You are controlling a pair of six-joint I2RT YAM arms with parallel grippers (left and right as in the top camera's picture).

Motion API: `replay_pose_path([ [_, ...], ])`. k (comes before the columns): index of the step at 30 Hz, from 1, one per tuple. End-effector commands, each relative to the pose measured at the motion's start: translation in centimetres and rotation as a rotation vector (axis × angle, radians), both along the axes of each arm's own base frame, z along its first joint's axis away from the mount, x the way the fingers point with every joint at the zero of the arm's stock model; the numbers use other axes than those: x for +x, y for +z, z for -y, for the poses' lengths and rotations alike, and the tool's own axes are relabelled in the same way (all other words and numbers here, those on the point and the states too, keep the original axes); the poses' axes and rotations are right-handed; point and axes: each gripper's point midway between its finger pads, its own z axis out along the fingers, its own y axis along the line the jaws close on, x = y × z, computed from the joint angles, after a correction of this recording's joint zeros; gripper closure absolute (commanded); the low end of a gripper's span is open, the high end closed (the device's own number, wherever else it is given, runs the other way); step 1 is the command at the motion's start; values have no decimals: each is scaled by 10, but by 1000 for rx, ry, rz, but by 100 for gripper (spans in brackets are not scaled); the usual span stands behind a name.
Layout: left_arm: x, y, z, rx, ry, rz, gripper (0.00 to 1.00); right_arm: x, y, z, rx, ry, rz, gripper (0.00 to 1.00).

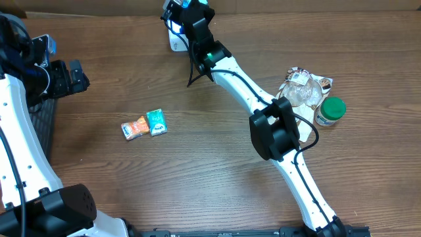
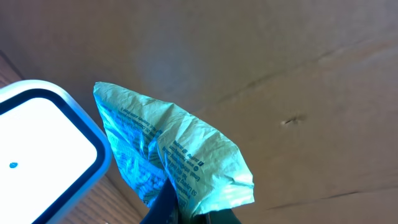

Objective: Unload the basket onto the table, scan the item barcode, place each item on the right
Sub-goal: 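Hold the pack against the scanner face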

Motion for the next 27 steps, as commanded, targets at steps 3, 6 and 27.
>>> replay_pose_path([
  [3,1,0,-1,7,-17,5,1,-6,22,-10,-45,18,44,96],
  [6,1,0,-1,7,-17,5,0,-8,20,-14,-50,27,40,96],
  [27,1,0,-1,7,-17,5,1,-11,39,-7,-137,-4,69,96],
])
